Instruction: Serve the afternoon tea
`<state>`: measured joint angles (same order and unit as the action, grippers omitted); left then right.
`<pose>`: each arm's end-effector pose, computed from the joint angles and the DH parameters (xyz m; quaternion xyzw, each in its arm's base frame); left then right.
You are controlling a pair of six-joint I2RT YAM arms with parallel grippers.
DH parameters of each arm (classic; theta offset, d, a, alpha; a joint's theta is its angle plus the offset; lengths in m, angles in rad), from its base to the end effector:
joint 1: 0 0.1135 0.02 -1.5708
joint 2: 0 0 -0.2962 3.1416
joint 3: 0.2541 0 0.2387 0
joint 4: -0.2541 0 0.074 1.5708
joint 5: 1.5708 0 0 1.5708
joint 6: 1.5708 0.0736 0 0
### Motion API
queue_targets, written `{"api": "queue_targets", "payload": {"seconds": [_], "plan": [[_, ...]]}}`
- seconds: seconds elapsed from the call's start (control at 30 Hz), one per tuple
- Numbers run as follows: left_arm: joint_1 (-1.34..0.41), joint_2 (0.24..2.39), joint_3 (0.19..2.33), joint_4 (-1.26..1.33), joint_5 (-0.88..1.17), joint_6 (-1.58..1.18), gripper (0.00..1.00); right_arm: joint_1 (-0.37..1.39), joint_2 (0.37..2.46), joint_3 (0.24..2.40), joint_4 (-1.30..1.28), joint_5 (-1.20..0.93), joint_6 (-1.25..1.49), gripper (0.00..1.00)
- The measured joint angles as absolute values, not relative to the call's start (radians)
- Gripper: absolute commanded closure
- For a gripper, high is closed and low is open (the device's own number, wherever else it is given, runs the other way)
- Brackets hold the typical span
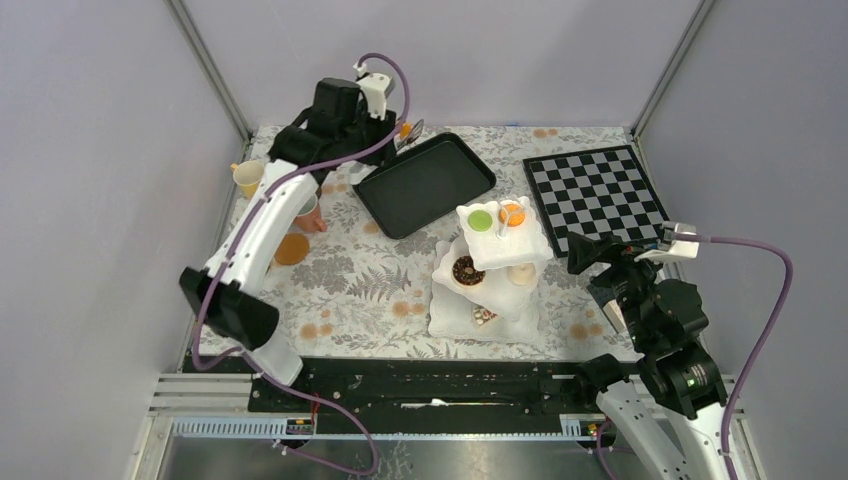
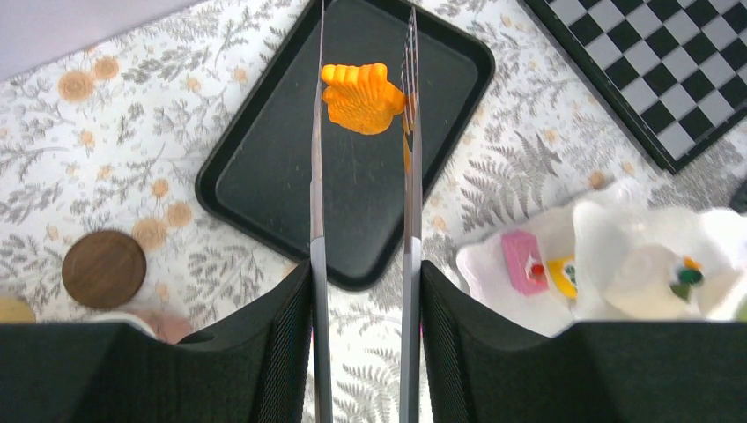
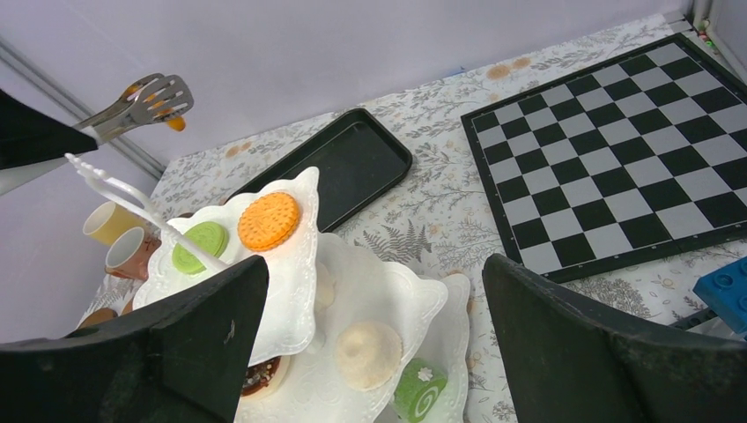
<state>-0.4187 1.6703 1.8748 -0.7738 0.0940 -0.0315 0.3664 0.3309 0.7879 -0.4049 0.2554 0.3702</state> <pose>0.3512 -0.1639 0.4345 0.1907 0.8555 -0.1472 0.4583 0.0680 0.0062 0.3731 0.0937 0.6827 0.1772 0.7027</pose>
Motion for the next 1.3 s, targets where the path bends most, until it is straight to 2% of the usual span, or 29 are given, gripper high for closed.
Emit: {"api": "queue_targets", "payload": {"seconds": [0.17, 0.5, 0.67, 0.9, 1.3], "plan": [[-0.419, 1.522, 1.812, -0.865, 0.146, -0.036, 0.8, 0.366, 0.325, 0.788, -0.395, 0.241, 0.364, 0.02], [-0.466, 1.146, 1.625, -0.91, 0.482, -0.118, 0.79, 0.366, 0.315, 0.788, -0.383, 0.241, 0.363, 0.02], [-0.57, 1.13, 1.573, -0.871, 0.565, -0.173, 0.79, 0.366, 0.314, 0.786, -0.383, 0.241, 0.364, 0.02], [-0.744, 1.19, 1.505, -0.836, 0.573, -0.21, 0.8, 0.366, 0.314, 0.78, -0.382, 0.233, 0.376, 0.02], [-0.783, 1.259, 1.495, -0.757, 0.564, -0.218, 0.79, 0.366, 0.314, 0.765, -0.375, 0.223, 0.394, 0.02]]}}
